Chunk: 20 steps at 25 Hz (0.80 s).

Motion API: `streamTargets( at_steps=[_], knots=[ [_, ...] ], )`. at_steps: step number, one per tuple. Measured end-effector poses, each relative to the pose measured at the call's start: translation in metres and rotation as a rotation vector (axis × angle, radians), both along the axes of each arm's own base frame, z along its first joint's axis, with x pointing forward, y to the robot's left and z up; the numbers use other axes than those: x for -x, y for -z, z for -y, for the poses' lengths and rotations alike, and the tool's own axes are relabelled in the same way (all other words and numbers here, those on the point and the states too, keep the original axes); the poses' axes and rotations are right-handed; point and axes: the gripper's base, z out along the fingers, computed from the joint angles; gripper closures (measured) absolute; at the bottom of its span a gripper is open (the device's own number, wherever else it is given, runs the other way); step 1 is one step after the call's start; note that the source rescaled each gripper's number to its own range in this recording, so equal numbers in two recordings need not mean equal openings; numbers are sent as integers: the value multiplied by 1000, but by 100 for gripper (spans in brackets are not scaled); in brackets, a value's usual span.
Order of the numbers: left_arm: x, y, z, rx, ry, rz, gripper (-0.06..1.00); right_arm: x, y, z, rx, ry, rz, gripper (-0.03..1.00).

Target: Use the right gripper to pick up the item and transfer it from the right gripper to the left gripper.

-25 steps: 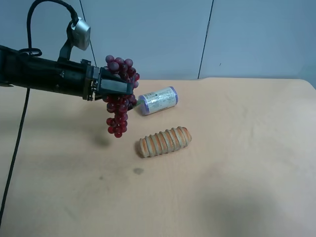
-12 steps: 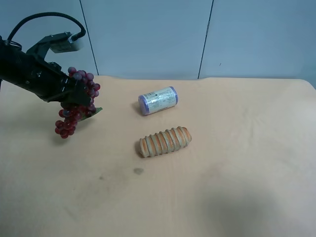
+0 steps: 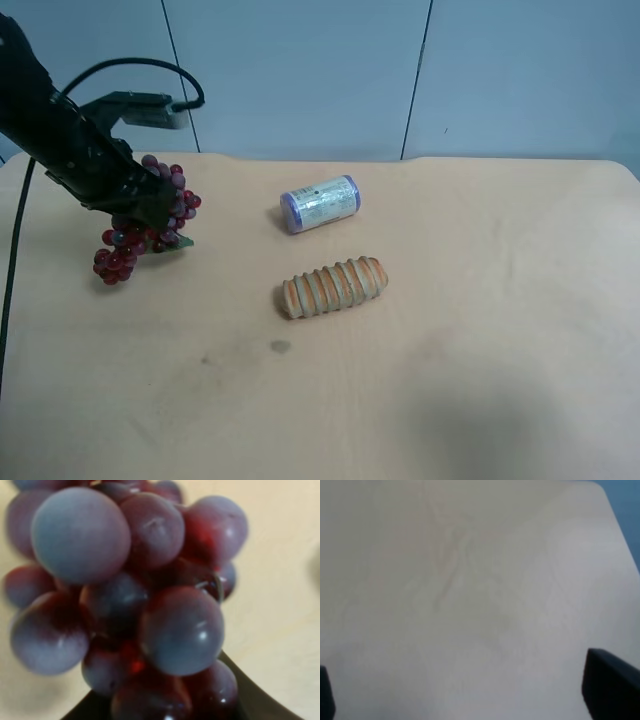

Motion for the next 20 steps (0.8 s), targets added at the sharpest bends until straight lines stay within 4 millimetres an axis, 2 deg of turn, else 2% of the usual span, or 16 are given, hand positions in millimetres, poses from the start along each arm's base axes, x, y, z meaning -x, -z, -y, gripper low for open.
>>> streamTargets(
  at_steps=[5,9,10,11,15,16,17,20],
  knots=[
    [-5,31,14,-104,26,-36,94,0,0,0,0,0,0,4],
    [-9,33,16,-112,33,4,94,0,0,0,0,0,0,4],
    [-9,33,16,-113,33,11,90,0,0,0,0,0,0,4],
    [-10,32,17,-114,36,21,82,0,0,0,0,0,0,4],
    [-12,31,17,-107,28,49,23,0,0,0,0,0,0,4],
    [-13,31,17,-104,24,53,12,0,0,0,0,0,0,4],
    [-13,31,17,-103,22,55,5,0,0,0,0,0,0,4],
    [-14,31,17,-100,20,60,-2,0,0,0,0,0,0,4]
  ],
)
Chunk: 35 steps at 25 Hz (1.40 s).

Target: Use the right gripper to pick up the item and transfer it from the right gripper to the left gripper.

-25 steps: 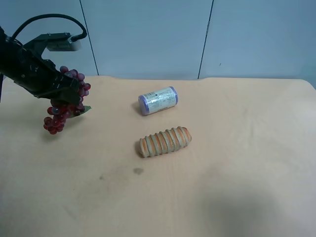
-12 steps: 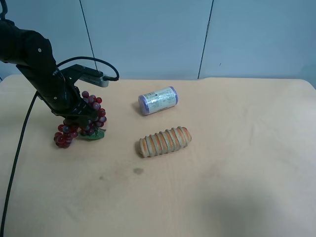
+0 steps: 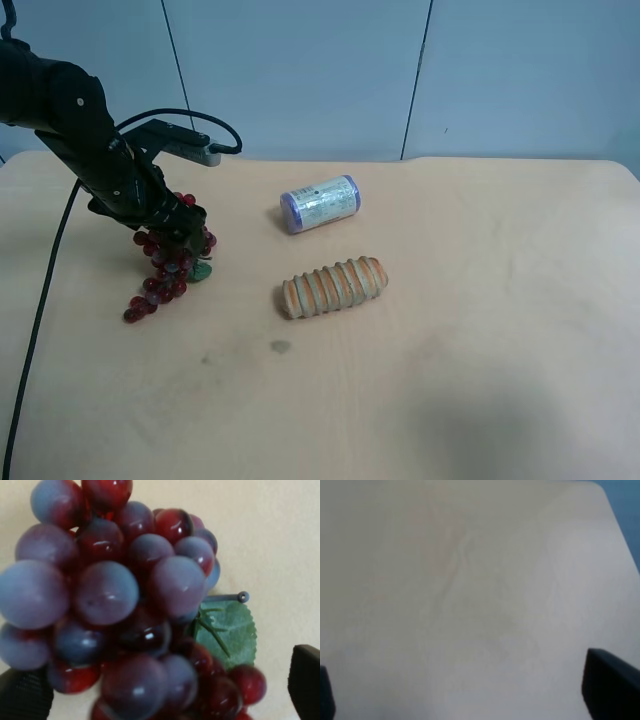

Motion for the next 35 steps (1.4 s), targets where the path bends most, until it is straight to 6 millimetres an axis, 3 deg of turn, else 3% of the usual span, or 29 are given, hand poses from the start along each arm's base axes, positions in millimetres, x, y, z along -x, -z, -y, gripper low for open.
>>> streamTargets(
  at_steps=[6,9,15,18,27,35],
  knots=[
    [6,-8,-2,-4,-12,-31,-3,0,0,0,0,0,0,4],
    [16,-36,-5,4,-17,-15,-3,0,0,0,0,0,0,4],
    [47,-117,-14,51,-34,98,-3,0,0,0,0,0,0,4],
    [67,-135,-20,44,-37,72,-3,0,0,0,0,0,0,4],
    [111,-158,-40,-18,-125,-2,1,0,0,0,0,0,0,6],
    [209,-145,-74,-22,-184,54,2,0,0,0,0,0,0,6]
  ],
)
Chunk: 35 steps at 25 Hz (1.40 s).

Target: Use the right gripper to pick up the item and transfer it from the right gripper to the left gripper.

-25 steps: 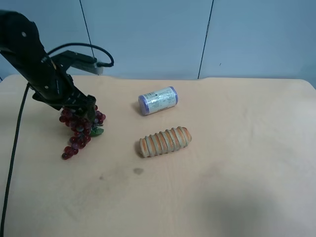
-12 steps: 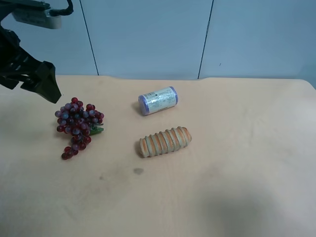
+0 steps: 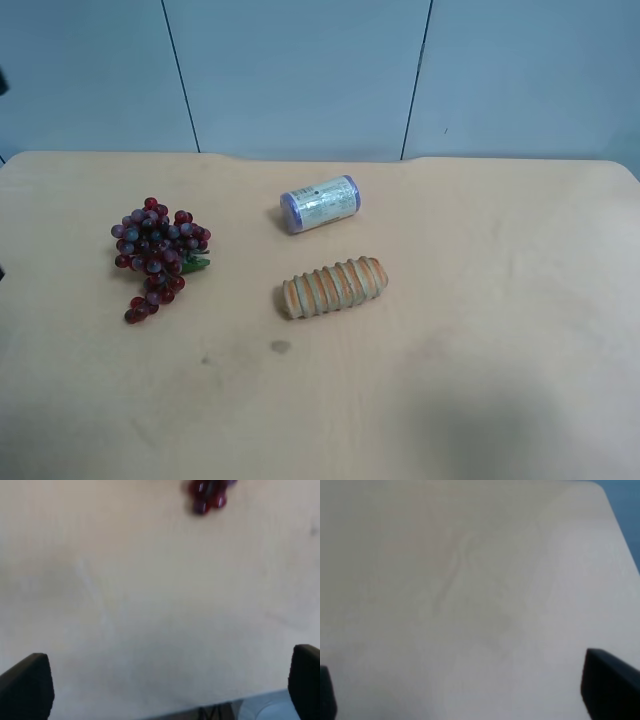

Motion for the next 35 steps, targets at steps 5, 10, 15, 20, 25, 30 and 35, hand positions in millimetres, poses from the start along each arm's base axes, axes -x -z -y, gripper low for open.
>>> streamTargets(
  at_steps=[5,10,15,20,25,30,35],
  knots=[
    [62,-8,-19,68,-6,209,2,0,0,0,0,0,0,6],
    [109,-6,-32,140,-6,396,2,0,0,0,0,0,0,6],
    [127,12,-34,200,9,439,2,0,0,0,0,0,0,6],
    [122,30,-31,170,53,401,2,0,0,0,0,0,0,6],
    [114,34,-27,202,67,462,2,0,0,0,0,0,0,6],
    [113,34,-26,204,69,469,2,0,0,0,0,0,0,9],
    [116,34,-27,211,69,490,2,0,0,0,0,0,0,9]
  ],
)
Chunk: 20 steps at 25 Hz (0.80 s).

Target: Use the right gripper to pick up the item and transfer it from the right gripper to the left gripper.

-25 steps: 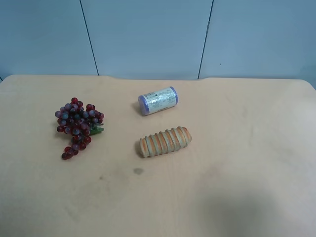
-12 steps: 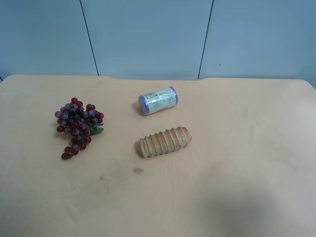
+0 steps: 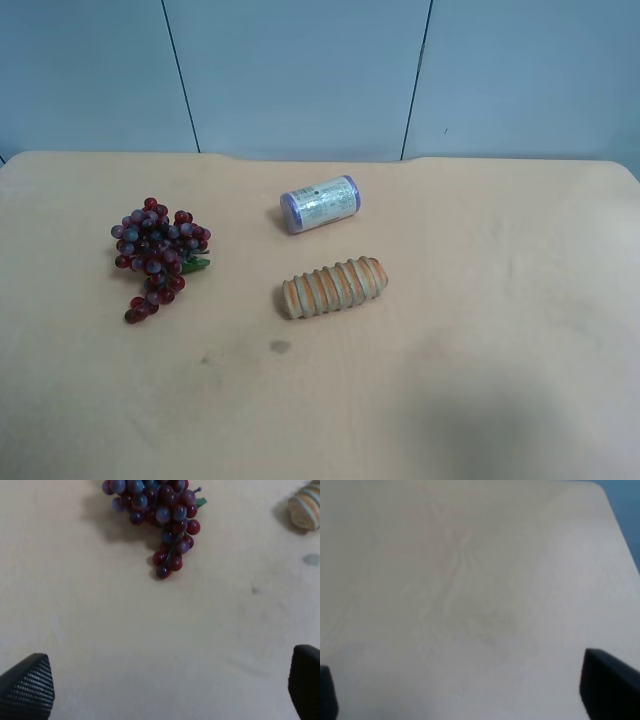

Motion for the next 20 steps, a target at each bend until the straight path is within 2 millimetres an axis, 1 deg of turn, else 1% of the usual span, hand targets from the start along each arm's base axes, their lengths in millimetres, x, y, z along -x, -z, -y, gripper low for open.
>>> streamTargets(
  at_steps=[4,8,10,12,20],
  knots=[
    [10,-1,-4,32,-26,64,2,0,0,0,0,0,0,9],
    [20,-1,-7,45,-151,128,2,0,0,0,0,0,0,9],
    [21,-1,-7,43,-224,134,2,0,0,0,0,0,0,9],
    [21,-1,-7,40,-250,134,2,0,0,0,0,0,0,9],
    [21,-1,-8,42,-259,134,2,0,0,2,12,15,1,6]
  ],
)
